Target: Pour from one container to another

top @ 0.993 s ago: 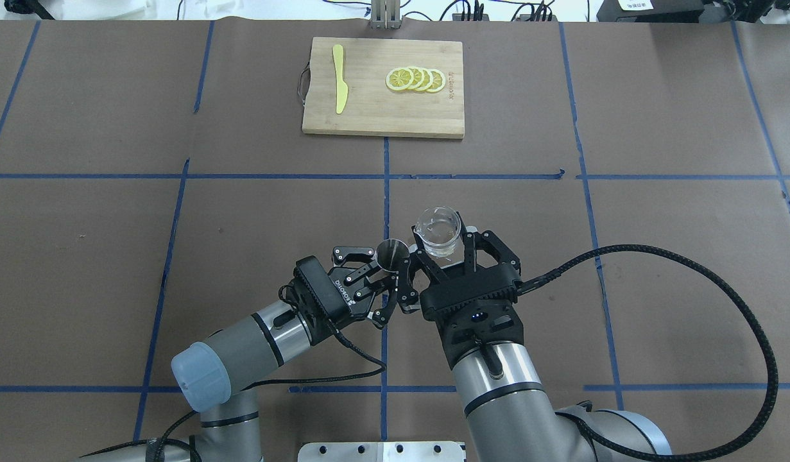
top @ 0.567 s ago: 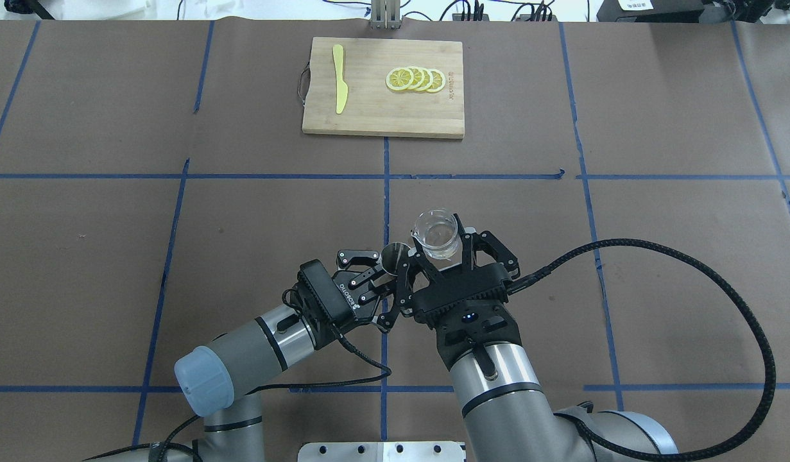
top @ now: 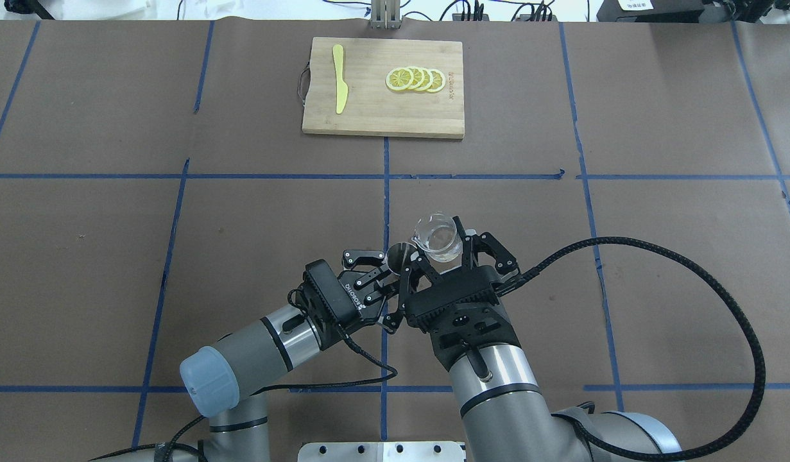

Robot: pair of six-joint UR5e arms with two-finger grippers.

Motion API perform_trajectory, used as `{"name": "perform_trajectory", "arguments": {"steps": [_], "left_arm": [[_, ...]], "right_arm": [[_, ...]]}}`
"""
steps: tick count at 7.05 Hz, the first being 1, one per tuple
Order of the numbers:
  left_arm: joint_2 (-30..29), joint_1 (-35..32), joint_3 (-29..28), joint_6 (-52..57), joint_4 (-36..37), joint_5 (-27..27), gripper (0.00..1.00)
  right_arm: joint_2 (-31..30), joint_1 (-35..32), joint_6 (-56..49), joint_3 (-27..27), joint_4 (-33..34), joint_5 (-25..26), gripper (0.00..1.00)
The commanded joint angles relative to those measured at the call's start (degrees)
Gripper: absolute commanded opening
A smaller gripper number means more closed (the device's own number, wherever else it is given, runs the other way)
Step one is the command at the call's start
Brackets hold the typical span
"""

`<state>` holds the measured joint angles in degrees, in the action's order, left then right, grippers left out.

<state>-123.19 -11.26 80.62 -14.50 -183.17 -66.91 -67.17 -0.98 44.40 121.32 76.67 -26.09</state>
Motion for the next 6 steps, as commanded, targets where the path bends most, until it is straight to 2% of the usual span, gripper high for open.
{"name": "perform_trajectory", "arguments": {"steps": [1, 6], "left_arm": [[-0.12, 0.01, -0.63, 0.0, 0.01, -0.07, 0.0], [-1.44, 0.01, -2.57, 0.0, 0.01, -0.07, 0.0]], "right_arm": [[-0.07, -0.07, -1.51, 0.32, 2.5, 0.25, 0.0], [-0.07, 0.54, -1.51, 1.02, 2.78, 0.43, 0.0]]}}
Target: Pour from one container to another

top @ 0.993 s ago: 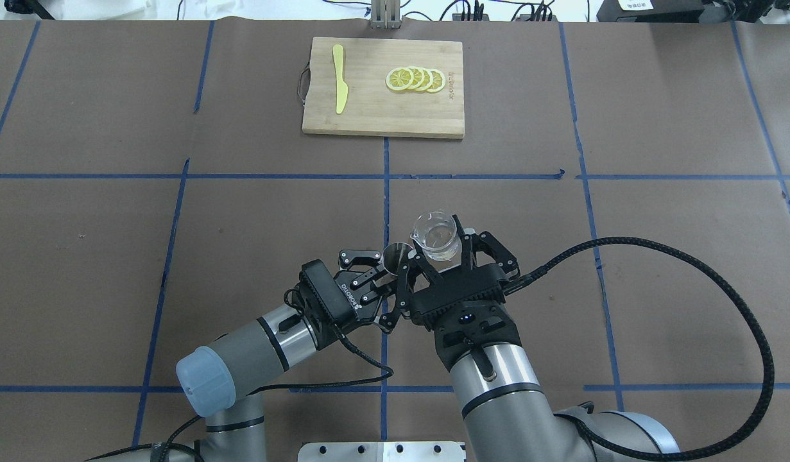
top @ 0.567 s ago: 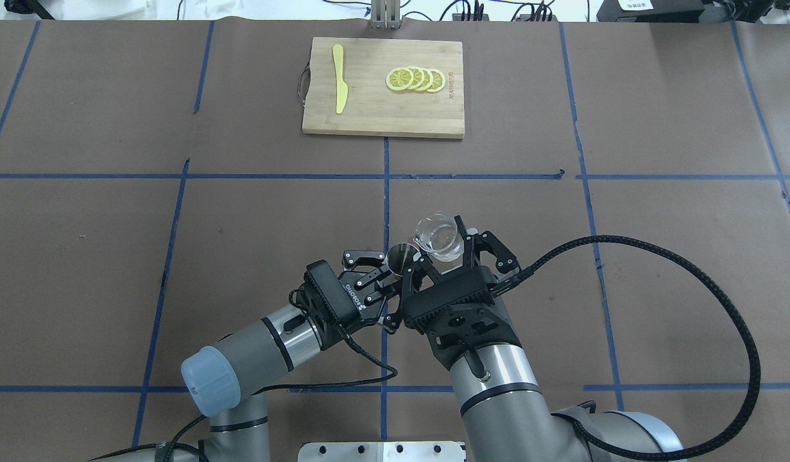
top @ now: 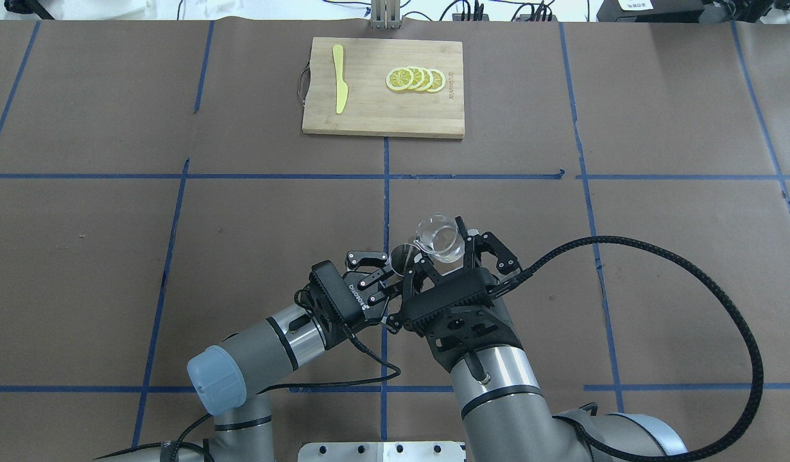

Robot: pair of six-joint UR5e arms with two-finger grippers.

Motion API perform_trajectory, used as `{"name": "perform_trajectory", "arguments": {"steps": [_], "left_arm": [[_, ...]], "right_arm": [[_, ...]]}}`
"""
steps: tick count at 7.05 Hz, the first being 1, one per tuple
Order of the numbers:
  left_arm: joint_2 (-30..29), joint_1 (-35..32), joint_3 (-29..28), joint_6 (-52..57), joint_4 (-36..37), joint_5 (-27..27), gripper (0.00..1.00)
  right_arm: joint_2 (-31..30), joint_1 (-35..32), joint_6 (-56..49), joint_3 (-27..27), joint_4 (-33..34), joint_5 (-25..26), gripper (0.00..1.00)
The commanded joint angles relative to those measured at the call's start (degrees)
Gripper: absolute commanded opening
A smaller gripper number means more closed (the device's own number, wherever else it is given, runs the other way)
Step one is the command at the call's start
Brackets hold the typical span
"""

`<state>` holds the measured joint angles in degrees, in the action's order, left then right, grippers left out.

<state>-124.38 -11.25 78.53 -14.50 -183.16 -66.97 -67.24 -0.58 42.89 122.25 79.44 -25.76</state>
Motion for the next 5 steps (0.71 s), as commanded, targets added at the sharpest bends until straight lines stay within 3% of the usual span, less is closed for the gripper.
{"name": "perform_trajectory", "arguments": {"steps": [1, 3, 5], "left_arm": [[-0.25, 0.0, -0.39, 0.0, 0.0, 0.0, 0.0], [-0.51, 0.09, -0.48, 0.0, 0.0, 0.0, 0.0], [-0.6, 0.09, -0.48, 0.0, 0.0, 0.0, 0.0]], "right_arm": [[0.09, 0.14, 0.0, 0.0, 0.18, 0.18, 0.0], [0.17, 0.14, -0.36, 2.62, 7.78, 0.44, 0.0], [0.96, 0.23, -0.36, 2.47, 10.81, 0.71, 0.0]]}}
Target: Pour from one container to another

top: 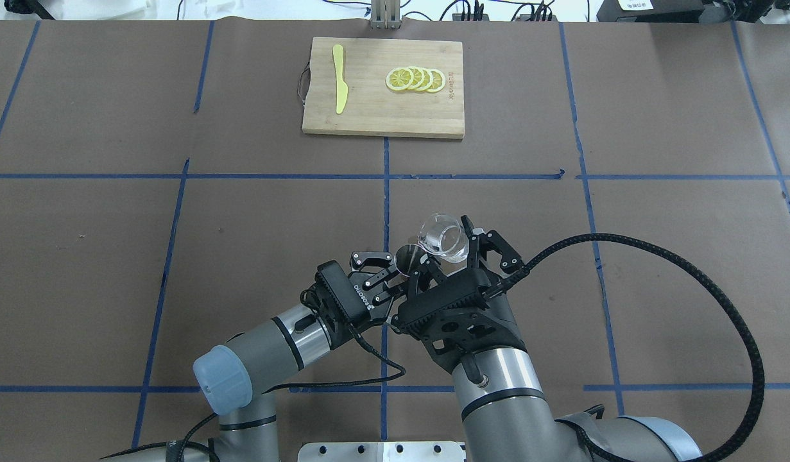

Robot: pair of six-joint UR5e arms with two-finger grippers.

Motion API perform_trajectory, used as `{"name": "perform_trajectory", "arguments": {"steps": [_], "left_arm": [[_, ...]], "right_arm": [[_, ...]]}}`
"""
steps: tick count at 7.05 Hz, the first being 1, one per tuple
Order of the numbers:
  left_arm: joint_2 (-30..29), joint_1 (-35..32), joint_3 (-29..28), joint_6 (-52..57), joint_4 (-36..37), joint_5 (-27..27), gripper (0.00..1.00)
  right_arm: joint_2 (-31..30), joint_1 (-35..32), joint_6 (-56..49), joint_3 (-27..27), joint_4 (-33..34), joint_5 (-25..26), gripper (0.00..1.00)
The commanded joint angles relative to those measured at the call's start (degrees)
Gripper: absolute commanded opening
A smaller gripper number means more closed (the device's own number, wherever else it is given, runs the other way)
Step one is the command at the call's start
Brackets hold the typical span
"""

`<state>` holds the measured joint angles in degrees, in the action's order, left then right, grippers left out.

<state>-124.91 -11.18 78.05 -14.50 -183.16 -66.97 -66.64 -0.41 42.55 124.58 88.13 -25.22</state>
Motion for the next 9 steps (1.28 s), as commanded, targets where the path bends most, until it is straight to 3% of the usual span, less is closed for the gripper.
{"name": "perform_trajectory", "arguments": {"steps": [1, 9], "left_arm": [[-0.25, 0.02, -0.01, 0.0, 0.0, 0.0, 0.0], [-0.34, 0.28, -0.18, 0.0, 0.09, 0.44, 0.0]], "right_arm": [[0.37, 0.06, -0.01, 0.13, 2.74, 0.26, 0.0], [0.81, 0.41, -5.61, 0.84, 8.37, 0.61, 0.0]]}}
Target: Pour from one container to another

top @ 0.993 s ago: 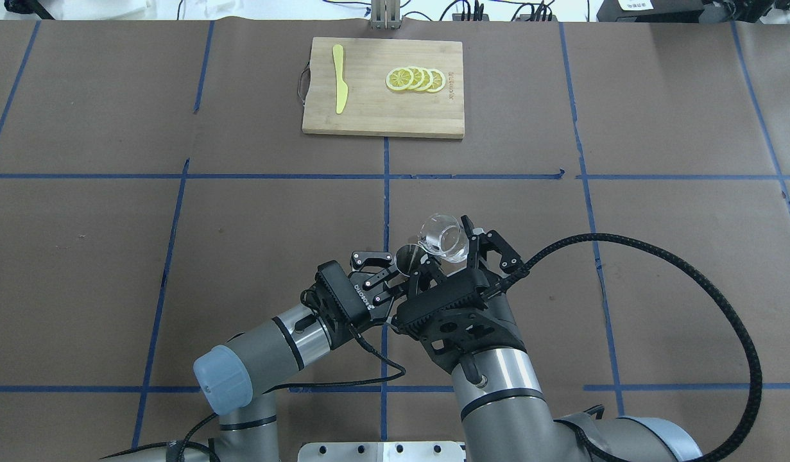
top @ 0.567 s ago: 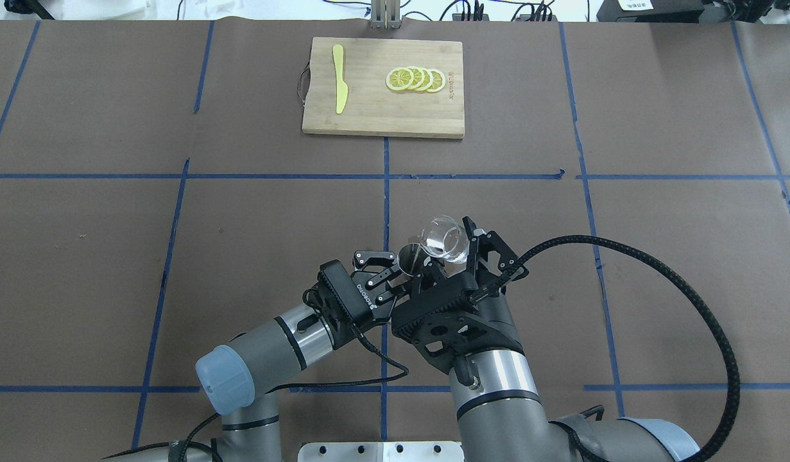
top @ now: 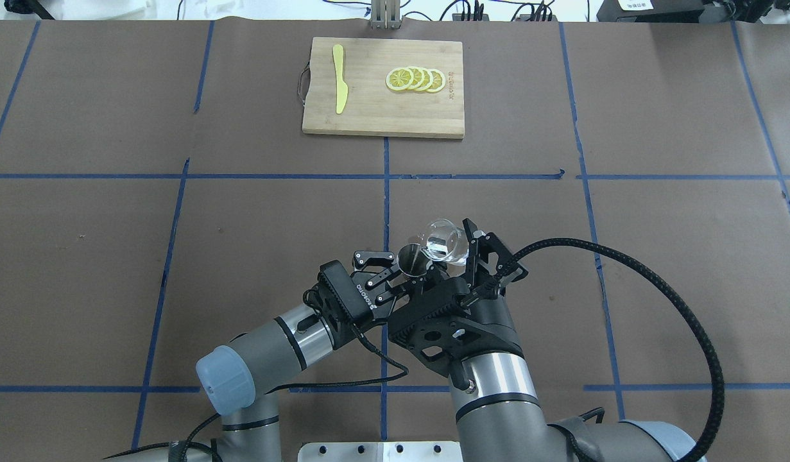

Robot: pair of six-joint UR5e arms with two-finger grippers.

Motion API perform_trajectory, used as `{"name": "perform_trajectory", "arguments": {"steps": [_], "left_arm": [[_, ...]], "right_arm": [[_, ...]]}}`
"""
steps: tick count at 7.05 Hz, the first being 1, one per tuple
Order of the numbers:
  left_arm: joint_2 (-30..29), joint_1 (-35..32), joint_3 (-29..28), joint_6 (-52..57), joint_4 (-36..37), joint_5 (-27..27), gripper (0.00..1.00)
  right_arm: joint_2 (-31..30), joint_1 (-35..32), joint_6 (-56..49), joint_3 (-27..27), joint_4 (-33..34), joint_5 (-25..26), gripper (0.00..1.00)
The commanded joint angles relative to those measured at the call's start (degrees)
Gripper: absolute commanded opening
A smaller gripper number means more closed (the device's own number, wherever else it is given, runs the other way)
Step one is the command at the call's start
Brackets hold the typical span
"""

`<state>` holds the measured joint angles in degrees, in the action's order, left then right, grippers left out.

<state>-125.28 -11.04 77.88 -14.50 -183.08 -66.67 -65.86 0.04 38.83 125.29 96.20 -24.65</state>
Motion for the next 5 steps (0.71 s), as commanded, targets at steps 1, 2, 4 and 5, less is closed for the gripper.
{"name": "perform_trajectory", "arguments": {"steps": [1, 2, 4, 5], "left_arm": [[0.04, 0.23, 0.0, 0.0, 0.0, 0.14, 0.0], [0.04, 0.23, 0.0, 0.0, 0.0, 0.14, 0.0], [0.04, 0.23, -0.09, 0.0, 0.0, 0.14, 0.0], [-0.05, 0.23, -0.09, 0.0, 0.0, 0.14, 0.0]], "right_arm": [[0.03, -0.04, -2.35, 0.65, 0.39, 0.04, 0.0], [0.03, -0.04, -2.62, 0.66, 0.48, 0.04, 0.0], [0.03, -0.04, -3.15, 0.75, 2.75, 0.04, 0.0], [0.03, -0.04, -3.32, 0.75, 2.94, 0.13, 0.0]]}}
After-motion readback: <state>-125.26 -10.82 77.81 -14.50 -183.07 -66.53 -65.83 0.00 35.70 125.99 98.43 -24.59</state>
